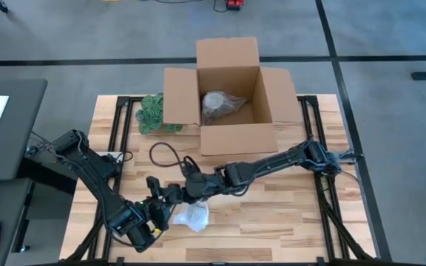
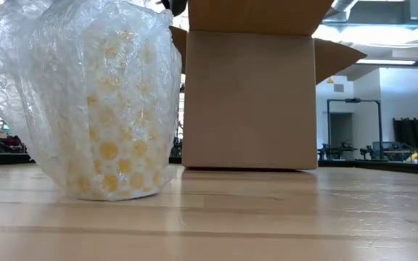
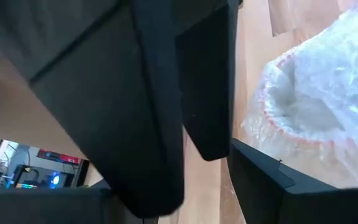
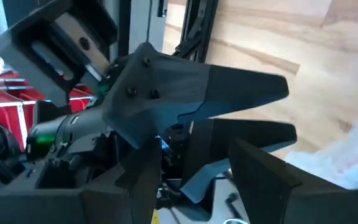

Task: Wrap mug
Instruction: Wrap the yellow mug with bubble wrap

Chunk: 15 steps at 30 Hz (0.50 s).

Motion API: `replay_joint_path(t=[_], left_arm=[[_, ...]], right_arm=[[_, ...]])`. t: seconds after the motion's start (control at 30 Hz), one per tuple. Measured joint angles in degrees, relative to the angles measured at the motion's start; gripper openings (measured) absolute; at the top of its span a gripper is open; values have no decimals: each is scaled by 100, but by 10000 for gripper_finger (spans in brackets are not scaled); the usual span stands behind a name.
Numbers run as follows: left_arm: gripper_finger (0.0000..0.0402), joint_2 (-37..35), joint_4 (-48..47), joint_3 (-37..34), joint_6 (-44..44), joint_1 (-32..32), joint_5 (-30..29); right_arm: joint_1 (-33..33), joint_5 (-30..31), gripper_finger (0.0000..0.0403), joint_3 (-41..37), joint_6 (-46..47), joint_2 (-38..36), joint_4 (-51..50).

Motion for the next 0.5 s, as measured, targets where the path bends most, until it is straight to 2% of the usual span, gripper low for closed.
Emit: replay_joint_path(t=[0.2, 0.37, 0.5], left_arm=[[146, -7, -42, 0, 400, 4, 84], [146, -219, -89, 37, 537, 85, 144], [144, -396, 20, 58, 934, 107, 219]], right_arm=[[-59, -58, 174, 0, 188, 2, -171], [-23, 585, 159, -12, 423, -1, -1122], [-48, 676, 145, -103, 712, -11, -772]])
